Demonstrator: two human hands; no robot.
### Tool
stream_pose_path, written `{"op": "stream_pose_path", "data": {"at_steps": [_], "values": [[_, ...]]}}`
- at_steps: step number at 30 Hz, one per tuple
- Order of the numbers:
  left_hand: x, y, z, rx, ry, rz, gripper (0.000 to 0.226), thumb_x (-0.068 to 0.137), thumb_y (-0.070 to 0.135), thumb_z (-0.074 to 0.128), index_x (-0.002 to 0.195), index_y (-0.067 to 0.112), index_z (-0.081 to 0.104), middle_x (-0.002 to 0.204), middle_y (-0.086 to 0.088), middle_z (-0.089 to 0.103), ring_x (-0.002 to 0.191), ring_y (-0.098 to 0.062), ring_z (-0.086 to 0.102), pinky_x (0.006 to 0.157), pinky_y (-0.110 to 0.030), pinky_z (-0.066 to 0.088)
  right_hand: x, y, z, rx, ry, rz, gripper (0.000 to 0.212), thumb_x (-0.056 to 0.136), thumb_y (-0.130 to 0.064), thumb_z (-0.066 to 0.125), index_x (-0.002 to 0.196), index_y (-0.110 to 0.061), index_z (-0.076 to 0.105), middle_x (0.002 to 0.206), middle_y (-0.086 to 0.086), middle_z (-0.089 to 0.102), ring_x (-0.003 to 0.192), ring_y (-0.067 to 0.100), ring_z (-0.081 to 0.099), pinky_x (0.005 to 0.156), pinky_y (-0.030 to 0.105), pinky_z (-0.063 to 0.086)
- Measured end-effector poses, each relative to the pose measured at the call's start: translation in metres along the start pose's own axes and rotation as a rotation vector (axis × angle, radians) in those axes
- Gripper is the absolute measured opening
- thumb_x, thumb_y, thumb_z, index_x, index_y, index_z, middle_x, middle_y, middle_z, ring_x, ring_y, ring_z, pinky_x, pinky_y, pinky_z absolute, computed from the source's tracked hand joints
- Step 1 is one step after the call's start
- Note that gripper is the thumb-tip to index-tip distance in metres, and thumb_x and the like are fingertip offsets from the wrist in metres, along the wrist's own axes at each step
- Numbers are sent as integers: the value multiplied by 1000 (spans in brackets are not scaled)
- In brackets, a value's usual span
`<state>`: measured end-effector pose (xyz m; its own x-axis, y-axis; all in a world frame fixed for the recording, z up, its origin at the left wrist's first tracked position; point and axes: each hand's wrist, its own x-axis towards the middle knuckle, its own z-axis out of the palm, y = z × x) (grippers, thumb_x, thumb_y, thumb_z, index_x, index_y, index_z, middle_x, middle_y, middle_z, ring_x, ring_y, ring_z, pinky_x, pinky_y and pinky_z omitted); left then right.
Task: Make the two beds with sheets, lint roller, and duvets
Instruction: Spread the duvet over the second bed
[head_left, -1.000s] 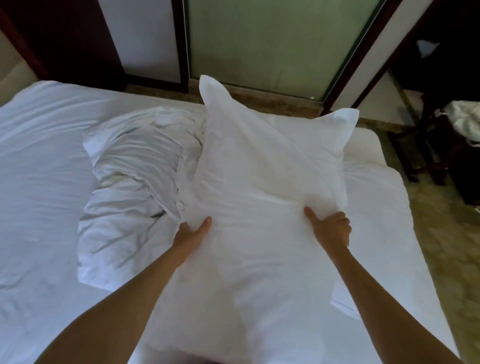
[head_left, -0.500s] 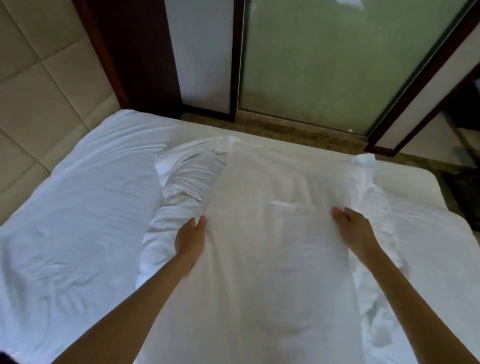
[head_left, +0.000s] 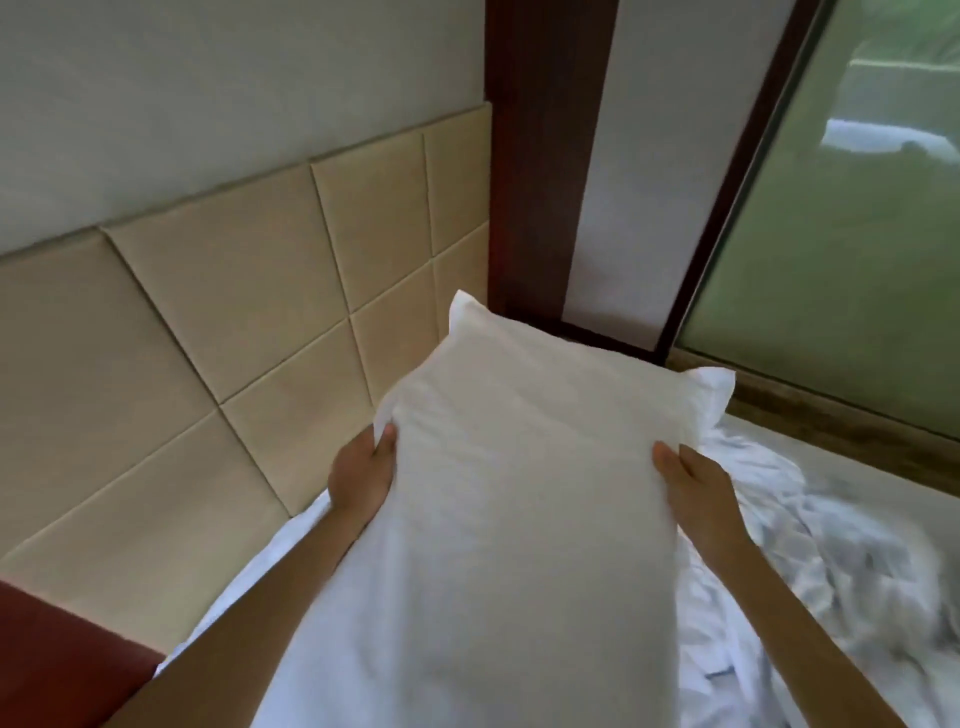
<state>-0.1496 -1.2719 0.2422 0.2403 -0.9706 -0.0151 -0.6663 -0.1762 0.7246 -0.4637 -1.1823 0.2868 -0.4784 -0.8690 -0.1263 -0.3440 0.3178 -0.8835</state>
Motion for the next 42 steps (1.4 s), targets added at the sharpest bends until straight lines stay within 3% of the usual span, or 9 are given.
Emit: {"op": "stream_pose_path", "data": {"at_steps": [6, 11, 15, 21, 25, 27, 31, 37, 42], "values": [[123, -19, -49, 11, 88, 105, 46, 101, 41, 34, 122, 7, 57, 118, -16, 63, 112, -36, 56, 86, -36, 40, 32, -46, 107, 17, 23, -54, 38, 100, -30, 40, 90, 3, 56, 82, 13, 57, 78, 28, 54, 78, 38, 43], [206, -70, -33, 250, -164, 8, 60, 98, 34, 43, 150, 19, 17, 153, -8, 25, 138, -32, 30, 110, -49, 27, 96, -36, 172, -238, -275, 139, 12, 99, -16, 42, 90, -16, 49, 89, 10, 54, 72, 19, 53, 68, 29, 45], [154, -154, 6, 216, -376, 50, 44, 98, 22, 47, 140, 10, 41, 144, -6, 44, 133, -19, 41, 108, -25, 29, 63, 20, 213, -521, -599, 359, 22, 98, -18, 44, 76, -20, 45, 71, -2, 49, 50, 1, 50, 43, 15, 35], [35, -256, 37, 357, -643, -73, 22, 98, 21, 39, 113, 21, 56, 127, -1, 58, 124, -16, 49, 96, -16, 33, 8, 87, 224, -742, -884, 648, 19, 93, -33, 49, 81, -19, 51, 77, -5, 54, 57, 4, 53, 52, 17, 40], [6, -235, 32, 349, -610, -28, 24, 91, 18, 43, 96, 15, 67, 103, -4, 67, 106, -17, 62, 88, -18, 41, -2, 82, 223, -744, -795, 506, 20, 96, -24, 41, 77, -22, 44, 73, -8, 50, 56, 4, 48, 51, 16, 31], [4, -220, 28, 313, -471, -7, 25, 83, 11, 59, 74, 34, 56, 83, 8, 66, 86, -8, 65, 76, -11, 42, -7, 74, 214, -669, -756, 440, 21, 97, -19, 42, 76, -20, 45, 72, -5, 49, 56, 5, 47, 43, 14, 31], [-17, -184, 50, 303, -520, -6, 22, 96, 12, 42, 94, 24, 59, 113, -5, 65, 110, -21, 59, 89, -21, 41, -18, 79, 175, -603, -773, 339, 19, 96, -17, 42, 79, -20, 50, 75, -4, 52, 60, 5, 48, 41, 11, 29], [-71, -96, 122, 358, -612, 133, 30, 96, 13, 38, 115, 10, 62, 119, -5, 65, 113, -19, 58, 92, -21, 41, -34, 129, 56, -595, -674, 360, 11, 94, -26, 43, 92, -20, 51, 81, -6, 55, 66, 7, 52, 52, 18, 33], [-161, -6, 204, 349, -662, 250, 28, 97, 17, 40, 111, 12, 64, 119, -6, 65, 111, -22, 58, 91, -23, 41, -28, 226, -93, -481, -485, 332, 26, 59, -20, 85, 55, -24, 60, 59, -7, 57, 46, -1, 53, 40, 12, 40]]}}
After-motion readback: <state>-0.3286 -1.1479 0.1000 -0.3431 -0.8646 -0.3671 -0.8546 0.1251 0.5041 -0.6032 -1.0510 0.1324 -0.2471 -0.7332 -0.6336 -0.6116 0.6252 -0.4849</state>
